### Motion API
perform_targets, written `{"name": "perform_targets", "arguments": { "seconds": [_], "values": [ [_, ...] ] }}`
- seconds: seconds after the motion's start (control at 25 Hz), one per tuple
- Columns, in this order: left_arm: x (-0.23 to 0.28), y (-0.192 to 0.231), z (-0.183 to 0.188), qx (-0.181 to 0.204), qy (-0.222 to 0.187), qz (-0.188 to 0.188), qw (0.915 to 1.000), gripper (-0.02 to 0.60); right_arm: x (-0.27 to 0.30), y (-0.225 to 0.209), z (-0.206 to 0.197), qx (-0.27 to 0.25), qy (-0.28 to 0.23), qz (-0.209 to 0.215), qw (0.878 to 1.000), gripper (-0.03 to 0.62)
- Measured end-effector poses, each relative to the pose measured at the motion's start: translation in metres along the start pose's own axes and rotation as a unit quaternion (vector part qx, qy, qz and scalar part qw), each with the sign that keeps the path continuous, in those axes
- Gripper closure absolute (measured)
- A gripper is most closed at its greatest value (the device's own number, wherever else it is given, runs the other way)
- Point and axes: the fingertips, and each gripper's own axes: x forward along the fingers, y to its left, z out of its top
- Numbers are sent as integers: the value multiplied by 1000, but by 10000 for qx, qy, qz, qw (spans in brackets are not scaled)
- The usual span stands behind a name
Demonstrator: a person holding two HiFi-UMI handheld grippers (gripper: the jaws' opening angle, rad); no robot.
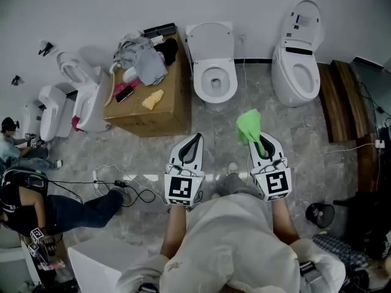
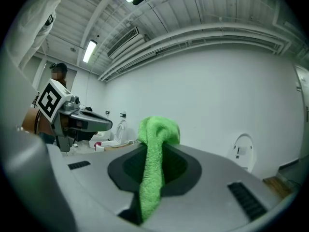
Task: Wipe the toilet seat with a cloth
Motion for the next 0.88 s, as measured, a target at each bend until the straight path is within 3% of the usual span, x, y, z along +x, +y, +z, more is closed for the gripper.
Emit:
{"name": "perform_targets", "arguments": {
  "seconds": [0.36,0.88],
  "values": [
    [86,27,12,1,103,314,9995,569,74,-60,2,2,-8,404,9992,549],
    [150,51,19,12,189,621,9979,569,136,-115,-9,56,32,609,9981,549]
  ]
}}
